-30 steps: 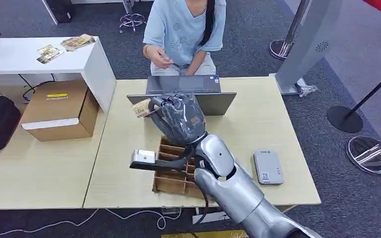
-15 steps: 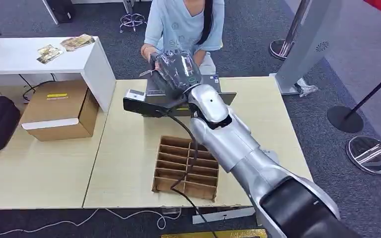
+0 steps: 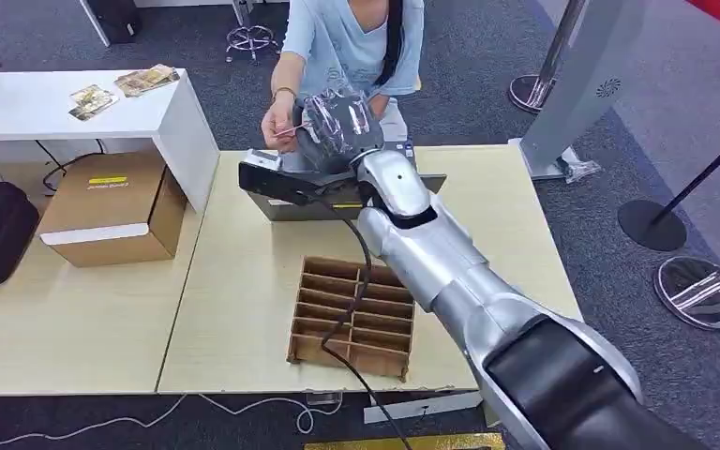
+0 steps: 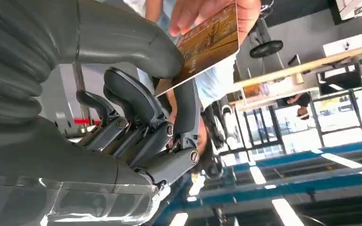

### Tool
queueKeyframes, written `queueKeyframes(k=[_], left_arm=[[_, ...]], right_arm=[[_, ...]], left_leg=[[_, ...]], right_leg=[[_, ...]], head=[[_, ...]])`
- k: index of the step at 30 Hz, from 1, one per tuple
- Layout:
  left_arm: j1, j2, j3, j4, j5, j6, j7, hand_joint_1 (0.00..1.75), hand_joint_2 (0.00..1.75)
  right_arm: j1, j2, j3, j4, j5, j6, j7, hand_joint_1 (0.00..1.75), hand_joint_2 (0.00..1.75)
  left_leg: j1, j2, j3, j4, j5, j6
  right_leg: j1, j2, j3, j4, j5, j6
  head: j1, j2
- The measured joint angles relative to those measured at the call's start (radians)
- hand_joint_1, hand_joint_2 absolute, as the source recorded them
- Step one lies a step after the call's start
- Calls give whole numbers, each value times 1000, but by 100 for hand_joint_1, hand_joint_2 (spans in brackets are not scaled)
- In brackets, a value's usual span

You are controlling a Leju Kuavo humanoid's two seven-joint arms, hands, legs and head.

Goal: Pass the card to the sensor for recognition and then transmit it.

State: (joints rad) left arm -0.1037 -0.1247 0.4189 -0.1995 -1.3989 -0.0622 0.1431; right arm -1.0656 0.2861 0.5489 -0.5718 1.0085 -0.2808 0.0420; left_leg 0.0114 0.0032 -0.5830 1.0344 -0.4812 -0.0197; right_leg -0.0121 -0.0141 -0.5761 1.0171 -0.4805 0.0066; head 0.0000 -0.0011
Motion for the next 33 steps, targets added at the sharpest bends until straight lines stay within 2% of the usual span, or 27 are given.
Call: queueKeyframes(k=[6, 7, 8, 9, 10, 11, 12, 13, 14, 15, 16, 17, 33], left_arm=[[-1, 0, 0, 0, -1, 3, 0, 0, 175], [-1, 0, 0, 0, 0, 3, 0, 0, 175], [0, 0, 0, 0, 0, 3, 0, 0, 175], [0, 0, 0, 0, 0, 4, 0, 0, 175], [0, 0, 0, 0, 0, 4, 0, 0, 175], [0, 0, 0, 0, 1, 5, 0, 0, 175], [0, 0, 0, 0, 2, 6, 0, 0, 175], [0, 0, 0, 0, 2, 6, 0, 0, 175], [0, 0, 0, 0, 2, 6, 0, 0, 175], [0, 0, 0, 0, 2, 6, 0, 0, 175], [0, 1, 1, 0, 2, 6, 0, 0, 175], [0, 1, 1, 0, 2, 6, 0, 0, 175], [1, 1, 10, 0, 0, 9, 0, 0, 175]], right_arm=[[-10, 10, -36, 40, -55, 12, 0, 175, 175], [-11, 12, -42, 46, -60, 18, -1, 150, 175], [-11, 13, -46, 50, -65, 21, -2, 161, 175], [-11, 16, -50, 54, -68, 26, -3, 161, 175], [-11, 16, -53, 58, -68, 32, -5, 175, 175], [-12, 17, -54, 62, -67, 39, -7, 173, 175], [-12, 17, -54, 66, -64, 42, -7, 161, 175], [-12, 17, -54, 69, -63, 45, -7, 108, 175], [-12, 18, -54, 72, -59, 48, -6, 94, 175], [-12, 18, -54, 76, -56, 49, -6, 94, 175], [-12, 19, -54, 79, -54, 49, -6, 26, 175], [-12, 19, -54, 80, -53, 50, -6, 0, 175], [-12, 21, -58, 89, -82, 22, 5, 0, 175]], left_leg=[[0, 0, 0, 0, 0, 0], [0, 0, 0, 0, 0, 0], [0, 0, 0, 0, 0, 0], [0, 0, 0, 0, 0, 0], [0, 0, 0, 0, 0, 0], [0, 0, 0, 0, 0, 0], [0, 0, 0, 0, 0, 0], [0, 0, 0, 0, 0, 0], [0, 0, 0, 0, 0, 0], [0, 0, 0, 0, 0, 0], [0, 0, 0, 0, 0, 0], [0, 0, 0, 0, 0, 0], [0, 0, 0, 0, 0, 0]], right_leg=[[0, 0, 0, 0, 0, 0], [0, 0, 0, 0, 0, 0], [0, 0, 0, 0, 0, 0], [0, 0, 0, 0, 0, 0], [0, 0, 0, 0, 0, 0], [0, 0, 0, 0, 0, 0], [0, 0, 0, 0, 0, 0], [0, 0, 0, 0, 0, 0], [0, 0, 0, 0, 0, 0], [0, 0, 0, 0, 0, 0], [0, 0, 0, 0, 0, 0], [0, 0, 0, 0, 0, 0], [0, 0, 0, 0, 0, 0]], head=[[0, 0], [0, 0], [0, 0], [0, 0], [0, 0], [0, 0], [0, 0], [0, 0], [0, 0], [0, 0], [0, 0], [0, 0], [0, 0]])
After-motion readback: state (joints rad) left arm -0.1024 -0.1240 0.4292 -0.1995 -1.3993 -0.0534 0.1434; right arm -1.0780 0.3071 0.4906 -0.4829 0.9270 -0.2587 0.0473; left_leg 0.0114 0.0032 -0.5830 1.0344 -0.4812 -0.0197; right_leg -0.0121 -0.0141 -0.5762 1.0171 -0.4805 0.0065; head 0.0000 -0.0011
